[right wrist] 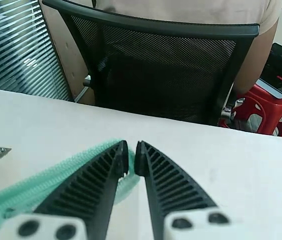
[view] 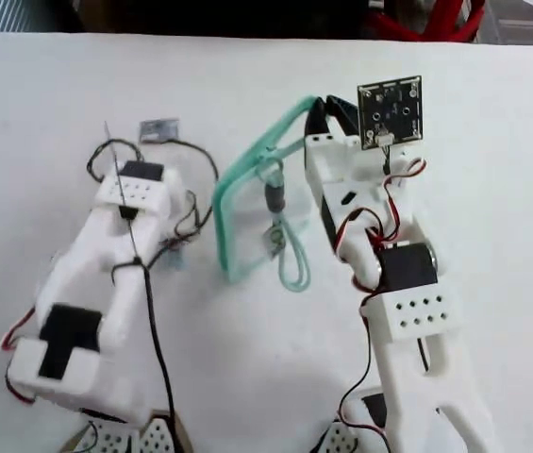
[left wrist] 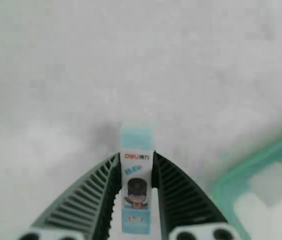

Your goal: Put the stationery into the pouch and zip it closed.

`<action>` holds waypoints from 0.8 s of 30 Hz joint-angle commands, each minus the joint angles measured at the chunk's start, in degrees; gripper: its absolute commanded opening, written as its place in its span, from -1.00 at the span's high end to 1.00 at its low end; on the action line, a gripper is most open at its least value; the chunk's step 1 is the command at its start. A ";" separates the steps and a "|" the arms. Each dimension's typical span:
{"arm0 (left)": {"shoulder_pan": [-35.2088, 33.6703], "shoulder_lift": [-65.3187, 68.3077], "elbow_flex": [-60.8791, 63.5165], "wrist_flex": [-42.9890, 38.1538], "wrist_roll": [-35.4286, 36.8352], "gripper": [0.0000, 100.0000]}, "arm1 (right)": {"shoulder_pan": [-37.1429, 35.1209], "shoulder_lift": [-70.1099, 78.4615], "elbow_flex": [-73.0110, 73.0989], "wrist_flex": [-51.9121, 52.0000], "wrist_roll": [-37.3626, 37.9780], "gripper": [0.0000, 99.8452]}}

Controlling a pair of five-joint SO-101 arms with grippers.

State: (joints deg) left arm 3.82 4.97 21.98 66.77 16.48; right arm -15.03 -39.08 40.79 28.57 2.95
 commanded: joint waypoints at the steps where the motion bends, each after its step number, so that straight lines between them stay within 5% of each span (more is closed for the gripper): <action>1: 5.32 -16.04 -8.44 6.07 -2.29 0.95 | -0.75 1.27 5.01 0.31 0.26 0.94; 13: 12.70 -57.45 -13.27 -4.66 -16.44 0.95 | -1.01 1.27 6.33 -1.19 0.26 0.94; 24: 22.55 -54.55 -0.70 -36.40 -16.88 0.95 | -1.01 0.75 7.91 -3.03 0.26 0.94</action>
State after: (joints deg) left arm 22.37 -51.65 18.81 40.57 -0.13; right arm -15.03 -39.16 44.04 24.88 2.95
